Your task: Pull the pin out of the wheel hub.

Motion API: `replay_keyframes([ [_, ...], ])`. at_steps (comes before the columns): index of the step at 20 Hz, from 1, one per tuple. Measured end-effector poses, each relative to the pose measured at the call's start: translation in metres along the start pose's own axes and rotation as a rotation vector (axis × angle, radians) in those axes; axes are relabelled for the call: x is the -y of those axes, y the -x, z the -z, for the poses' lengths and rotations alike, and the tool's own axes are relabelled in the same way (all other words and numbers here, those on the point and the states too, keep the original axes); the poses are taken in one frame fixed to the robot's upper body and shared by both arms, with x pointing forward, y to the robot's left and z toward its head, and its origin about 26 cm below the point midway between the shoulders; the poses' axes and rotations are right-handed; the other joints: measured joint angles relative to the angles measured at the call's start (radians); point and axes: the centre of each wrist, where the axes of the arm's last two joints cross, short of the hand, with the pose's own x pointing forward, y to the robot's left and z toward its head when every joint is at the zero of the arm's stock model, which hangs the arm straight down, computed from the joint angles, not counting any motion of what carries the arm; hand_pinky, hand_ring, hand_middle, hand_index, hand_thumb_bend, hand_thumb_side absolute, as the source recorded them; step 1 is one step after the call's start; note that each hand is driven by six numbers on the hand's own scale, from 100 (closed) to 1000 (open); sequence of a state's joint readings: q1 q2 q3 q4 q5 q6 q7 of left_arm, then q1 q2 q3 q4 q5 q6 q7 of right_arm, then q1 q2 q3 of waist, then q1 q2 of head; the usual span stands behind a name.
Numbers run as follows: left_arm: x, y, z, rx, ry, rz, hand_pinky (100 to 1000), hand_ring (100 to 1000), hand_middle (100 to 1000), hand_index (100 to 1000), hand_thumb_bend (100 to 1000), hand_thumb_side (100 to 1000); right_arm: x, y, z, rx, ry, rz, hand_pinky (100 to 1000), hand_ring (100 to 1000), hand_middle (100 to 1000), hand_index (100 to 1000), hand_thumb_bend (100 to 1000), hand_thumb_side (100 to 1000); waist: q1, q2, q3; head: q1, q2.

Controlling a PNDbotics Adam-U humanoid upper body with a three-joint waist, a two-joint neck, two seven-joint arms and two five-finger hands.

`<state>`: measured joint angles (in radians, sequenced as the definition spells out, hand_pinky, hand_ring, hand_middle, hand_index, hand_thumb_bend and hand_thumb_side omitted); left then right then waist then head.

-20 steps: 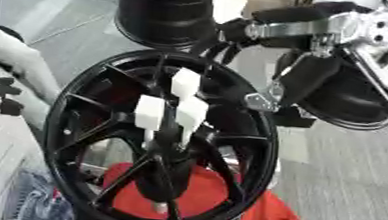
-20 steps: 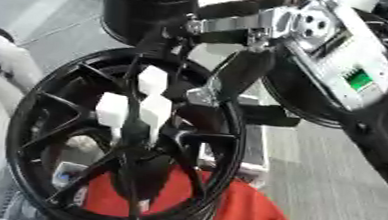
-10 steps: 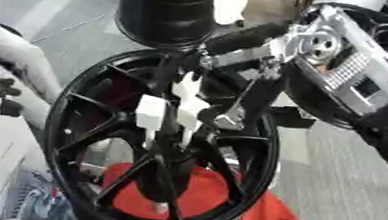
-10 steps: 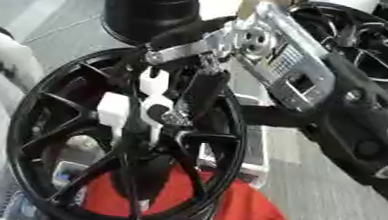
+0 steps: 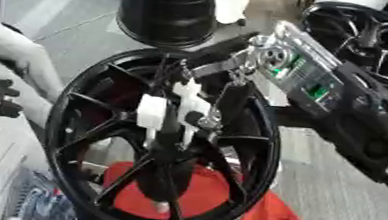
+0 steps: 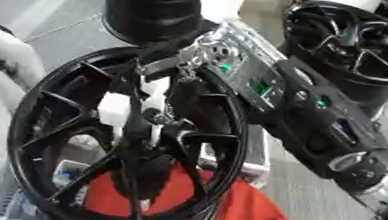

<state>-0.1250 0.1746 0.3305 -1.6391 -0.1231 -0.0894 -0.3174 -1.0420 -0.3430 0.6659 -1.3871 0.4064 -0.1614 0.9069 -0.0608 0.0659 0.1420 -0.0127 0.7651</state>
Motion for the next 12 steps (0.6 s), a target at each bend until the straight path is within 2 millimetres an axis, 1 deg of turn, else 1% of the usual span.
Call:
replay_keyframes([
  [6,0.0,0.0,0.0,0.0,0.0,0.0,631,608,658,809,100,700,-0.002,0.011,-0.001,-0.026,0.0,-0.011,886,945,945,978,100,174,0.001,0.0,0.0,0.0,0.0],
  [12,0.0,0.0,0.0,0.0,0.0,0.0,632,608,659,809,100,700,-0.002,0.013,-0.005,-0.029,0.01,-0.009,885,940,940,977,100,179,0.003,0.0,-0.004,0.0,0.0],
])
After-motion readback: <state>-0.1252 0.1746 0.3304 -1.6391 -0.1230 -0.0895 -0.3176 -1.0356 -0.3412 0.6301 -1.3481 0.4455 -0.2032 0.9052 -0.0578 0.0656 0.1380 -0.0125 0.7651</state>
